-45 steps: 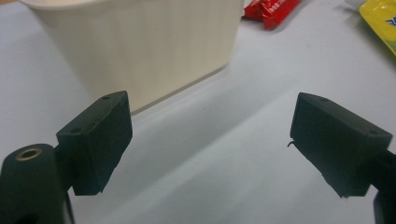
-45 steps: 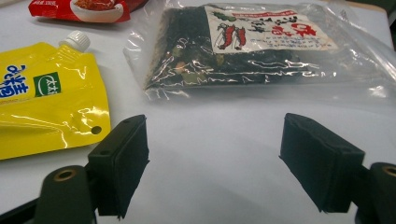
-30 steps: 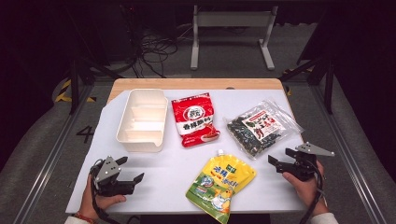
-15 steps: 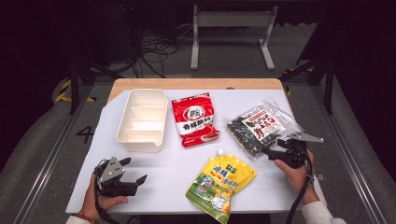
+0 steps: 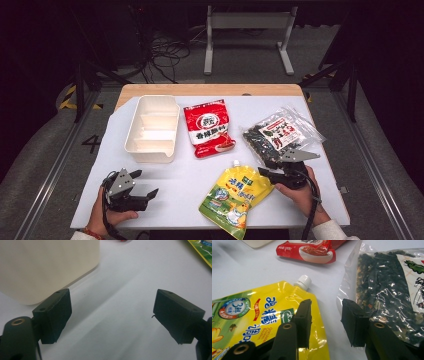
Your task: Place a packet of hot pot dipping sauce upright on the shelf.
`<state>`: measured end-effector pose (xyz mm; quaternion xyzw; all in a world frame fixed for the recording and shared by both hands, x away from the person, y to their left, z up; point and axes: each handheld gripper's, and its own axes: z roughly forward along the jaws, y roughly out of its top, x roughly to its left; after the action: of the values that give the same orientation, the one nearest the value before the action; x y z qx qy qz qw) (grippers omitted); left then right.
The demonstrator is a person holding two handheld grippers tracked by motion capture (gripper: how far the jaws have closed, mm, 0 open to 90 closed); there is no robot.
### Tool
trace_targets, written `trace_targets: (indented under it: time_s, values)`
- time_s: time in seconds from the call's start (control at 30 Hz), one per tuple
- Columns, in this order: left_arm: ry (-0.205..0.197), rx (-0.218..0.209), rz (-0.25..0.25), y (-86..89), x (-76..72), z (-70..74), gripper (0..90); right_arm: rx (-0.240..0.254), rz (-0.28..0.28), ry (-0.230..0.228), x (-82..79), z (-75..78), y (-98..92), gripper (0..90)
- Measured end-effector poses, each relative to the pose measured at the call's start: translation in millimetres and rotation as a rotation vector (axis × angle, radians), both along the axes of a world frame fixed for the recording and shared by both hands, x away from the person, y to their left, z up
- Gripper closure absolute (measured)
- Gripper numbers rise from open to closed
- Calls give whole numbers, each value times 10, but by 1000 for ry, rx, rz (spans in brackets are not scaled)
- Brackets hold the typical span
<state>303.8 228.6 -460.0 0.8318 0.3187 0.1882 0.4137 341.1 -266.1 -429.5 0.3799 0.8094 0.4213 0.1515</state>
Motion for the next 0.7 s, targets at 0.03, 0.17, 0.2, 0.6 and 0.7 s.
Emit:
trace_targets:
  time_s: [0.03,0.17,0.2,0.6,0.7]
  values:
    - [0,0,0,-2,0,0,160,-27,-11,1,2,-11,2,646]
    - [8,-8,-1,-8,0,-6,160,-95,-30,4,9,-66,-25,759]
    - [7,-3,-5,-7,5,-7,161,-96,-28,10,12,-74,-39,801]
    - [16,-17,-12,-5,6,-6,161,-125,-32,34,-154,-61,-367,900]
    - [18,-18,-12,-8,6,-6,161,-125,-58,40,-199,-44,-500,900]
